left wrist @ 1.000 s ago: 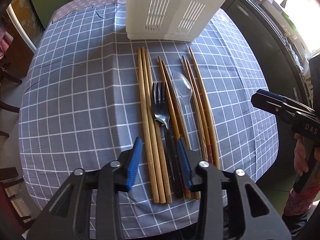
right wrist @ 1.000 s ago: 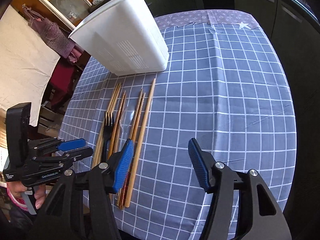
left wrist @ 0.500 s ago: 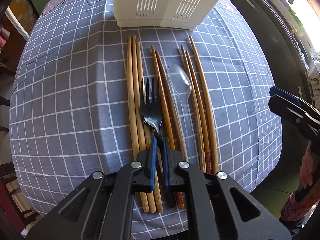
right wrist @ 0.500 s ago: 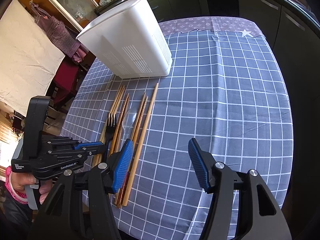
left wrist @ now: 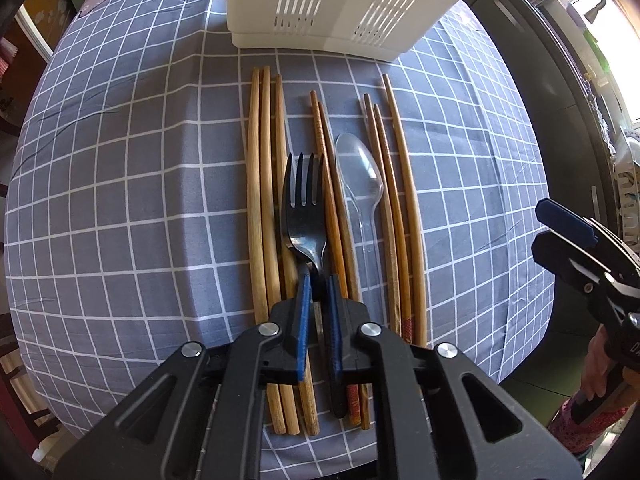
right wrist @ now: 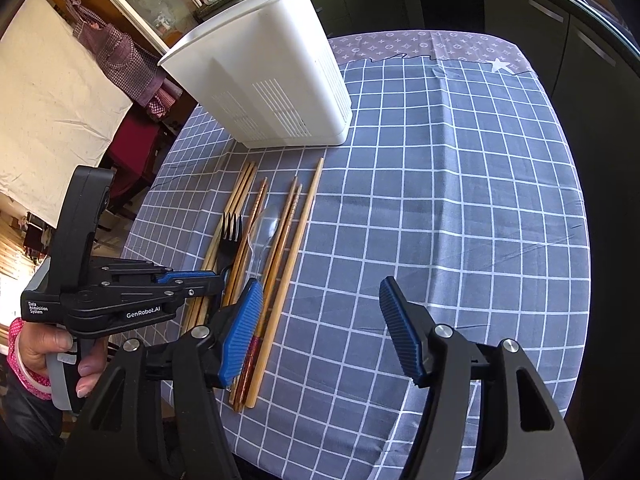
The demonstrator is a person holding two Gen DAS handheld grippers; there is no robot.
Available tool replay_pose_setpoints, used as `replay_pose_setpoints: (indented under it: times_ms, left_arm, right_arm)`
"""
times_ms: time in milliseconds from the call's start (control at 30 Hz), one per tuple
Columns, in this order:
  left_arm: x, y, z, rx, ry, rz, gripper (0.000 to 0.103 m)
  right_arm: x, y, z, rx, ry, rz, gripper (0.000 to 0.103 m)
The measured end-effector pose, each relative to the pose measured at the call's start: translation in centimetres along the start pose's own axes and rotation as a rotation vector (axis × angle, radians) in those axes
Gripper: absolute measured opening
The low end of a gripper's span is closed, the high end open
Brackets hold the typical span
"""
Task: Organize utensils
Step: 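Close the left gripper on the black fork while the right grips the clear spoon, then lift the black fork with the left gripper and drop it into the white holder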
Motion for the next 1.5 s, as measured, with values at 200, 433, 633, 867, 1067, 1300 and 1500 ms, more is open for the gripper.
replay_pose_setpoints:
  times_ms: [200, 433, 633, 867, 1067, 1300, 1500]
  left_arm:
    - [0.9, 0.1, -0.2, 0.032, 0.006, -0.012, 0.009]
    - [-0.4, 1.3, -0.3, 0.061, 0.074, 0.025, 0.008]
    - [-4.1, 0.5, -0.1, 0.053, 0.186, 0.069, 0.008]
    - [-7.2, -0.5, 1.2, 0.077, 0.297, 0.068, 0.008]
    - [-8.1, -1.9, 2.2, 0.097, 0.296, 0.083, 0.008]
    - [-8.8, -2.3, 2.7, 0.118, 0.319, 0.095, 0.008]
    - [-9.6, -2.0, 3.1, 0.141, 0.359, 0.085, 0.008]
  right_arm:
    - [0.3, 0.1, 0.1, -0.001, -0.008, 0.000, 0.062]
    - [0.7, -0.3, 0.0, 0.003, -0.031, -0.025, 0.067]
    - [2.0, -2.1, -0.9, -0.012, -0.107, -0.030, 0.044]
    - [5.9, -5.6, -1.9, -0.041, -0.198, -0.055, 0.016]
    - [9.0, -6.0, -2.6, 0.012, -0.271, -0.043, 0.012]
    - [10.4, -5.9, -3.5, 0.035, -0.303, 0.024, 0.012]
    - [12.2, -7.2, -4.5, 0.018, -0.330, 0.095, 0.013]
Point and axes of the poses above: each gripper's, at about its wrist camera, not at the fingertips, and x roughly the way its jaws point, y to its right, z to its underside, the point moved 2 cm from there along x, roughly the way its jaws point, and after that the axes turned 7 degrees about -x, right-handed, at the moved point
